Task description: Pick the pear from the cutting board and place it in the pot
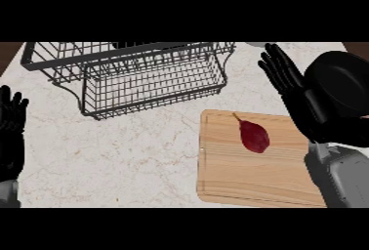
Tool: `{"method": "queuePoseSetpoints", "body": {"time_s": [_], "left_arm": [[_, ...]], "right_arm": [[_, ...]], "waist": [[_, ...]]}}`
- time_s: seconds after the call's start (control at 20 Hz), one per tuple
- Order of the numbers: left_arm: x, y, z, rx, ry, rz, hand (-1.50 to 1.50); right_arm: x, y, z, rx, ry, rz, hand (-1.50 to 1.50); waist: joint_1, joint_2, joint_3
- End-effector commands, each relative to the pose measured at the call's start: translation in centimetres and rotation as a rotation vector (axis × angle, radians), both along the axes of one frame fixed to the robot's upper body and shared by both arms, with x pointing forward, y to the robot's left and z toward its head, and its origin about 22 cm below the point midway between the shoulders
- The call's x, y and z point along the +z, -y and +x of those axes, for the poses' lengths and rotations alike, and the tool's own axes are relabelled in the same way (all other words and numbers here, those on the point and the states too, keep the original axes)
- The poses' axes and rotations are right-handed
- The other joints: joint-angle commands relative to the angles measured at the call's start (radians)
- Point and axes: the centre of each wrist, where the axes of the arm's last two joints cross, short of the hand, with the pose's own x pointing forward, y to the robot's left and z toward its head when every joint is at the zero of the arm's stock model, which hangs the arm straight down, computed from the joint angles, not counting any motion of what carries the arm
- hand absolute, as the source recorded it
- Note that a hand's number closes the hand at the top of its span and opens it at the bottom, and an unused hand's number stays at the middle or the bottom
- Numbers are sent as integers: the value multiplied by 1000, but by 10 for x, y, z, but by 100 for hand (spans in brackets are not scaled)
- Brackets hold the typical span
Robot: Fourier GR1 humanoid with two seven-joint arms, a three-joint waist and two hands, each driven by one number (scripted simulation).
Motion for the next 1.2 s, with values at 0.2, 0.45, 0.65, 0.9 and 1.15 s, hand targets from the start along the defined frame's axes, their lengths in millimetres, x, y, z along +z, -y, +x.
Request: {"method": "queuePoseSetpoints", "body": {"time_s": [0.2, 0.45, 0.65, 0.9, 1.15], "left_arm": [[-25, 52, -2, -151, 19, -101, 0], [-43, 95, -6, -263, -21, -179, 0], [-50, 91, -4, -259, -37, -178, 0], [-44, 113, -11, -260, -47, -169, 0], [-48, 97, -1, -253, -44, -169, 0]], "right_arm": [[22, 109, 2, -54, 385, 224, 150], [-65, 163, -19, -519, 146, -23, -150], [-92, 161, -30, -391, 328, 128, -150], [-89, 169, -50, -298, 330, 35, -150], [-33, 178, -45, -227, 184, -305, -150]], "waist": [[-30, -1, 36], [-13, 3, 33], [-6, -9, 31], [-6, -14, 30], [-19, -14, 27]]}}
